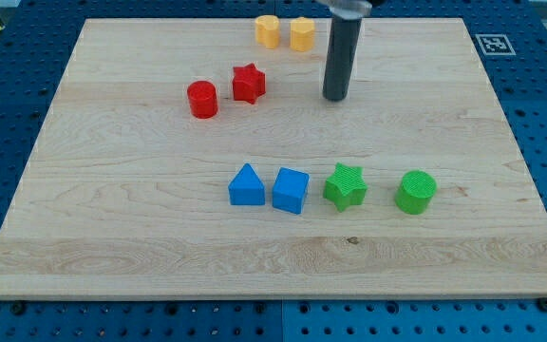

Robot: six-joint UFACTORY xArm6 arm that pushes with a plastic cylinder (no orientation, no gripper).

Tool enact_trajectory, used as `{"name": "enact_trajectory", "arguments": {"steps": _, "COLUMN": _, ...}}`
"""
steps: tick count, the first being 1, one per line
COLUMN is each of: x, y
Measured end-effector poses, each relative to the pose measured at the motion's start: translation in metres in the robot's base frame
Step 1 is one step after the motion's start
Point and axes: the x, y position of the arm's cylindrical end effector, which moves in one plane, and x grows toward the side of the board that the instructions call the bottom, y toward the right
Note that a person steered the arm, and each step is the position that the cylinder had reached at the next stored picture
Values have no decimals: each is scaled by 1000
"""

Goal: Push the red star down a bit

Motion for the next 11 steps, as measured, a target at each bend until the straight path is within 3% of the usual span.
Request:
{"name": "enact_trajectory", "arguments": {"steps": 2, "x": -67, "y": -77}}
{"name": "enact_trajectory", "arguments": {"steps": 3, "x": -51, "y": -122}}
{"name": "enact_trajectory", "arguments": {"steps": 7, "x": -16, "y": -126}}
{"name": "enact_trajectory", "arguments": {"steps": 11, "x": -10, "y": -126}}
